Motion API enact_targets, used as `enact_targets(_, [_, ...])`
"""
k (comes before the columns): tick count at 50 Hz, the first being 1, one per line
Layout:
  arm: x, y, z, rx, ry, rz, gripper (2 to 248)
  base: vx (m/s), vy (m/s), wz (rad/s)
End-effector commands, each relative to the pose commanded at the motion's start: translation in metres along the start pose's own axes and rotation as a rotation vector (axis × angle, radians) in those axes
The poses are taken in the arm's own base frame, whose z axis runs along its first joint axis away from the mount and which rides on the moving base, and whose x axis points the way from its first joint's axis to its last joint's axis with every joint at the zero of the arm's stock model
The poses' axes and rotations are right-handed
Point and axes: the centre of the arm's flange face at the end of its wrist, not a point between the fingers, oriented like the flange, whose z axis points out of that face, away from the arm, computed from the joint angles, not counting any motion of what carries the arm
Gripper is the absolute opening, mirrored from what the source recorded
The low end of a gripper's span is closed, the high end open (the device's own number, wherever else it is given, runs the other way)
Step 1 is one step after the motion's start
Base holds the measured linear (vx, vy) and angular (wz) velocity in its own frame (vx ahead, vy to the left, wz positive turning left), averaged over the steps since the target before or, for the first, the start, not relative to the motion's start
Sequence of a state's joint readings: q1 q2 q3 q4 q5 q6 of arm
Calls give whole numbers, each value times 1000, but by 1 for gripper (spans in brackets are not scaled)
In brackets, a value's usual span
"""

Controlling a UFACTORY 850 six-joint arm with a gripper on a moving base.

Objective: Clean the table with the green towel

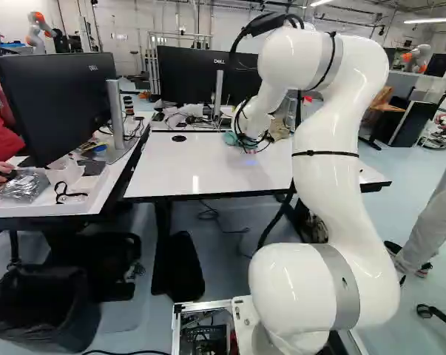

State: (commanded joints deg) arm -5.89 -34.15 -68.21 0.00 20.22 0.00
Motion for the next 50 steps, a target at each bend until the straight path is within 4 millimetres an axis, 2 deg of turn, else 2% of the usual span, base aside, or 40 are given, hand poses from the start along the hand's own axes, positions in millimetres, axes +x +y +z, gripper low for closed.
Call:
enact_targets(13, [-12,-4,-22,6,-20,-4,37,0,0,0])
enact_targets(35, [-32,3,-58,-3,-49,3,37,0,0,0])
enact_targets(50, [-29,4,-64,-5,-41,4,37,0,0,0])
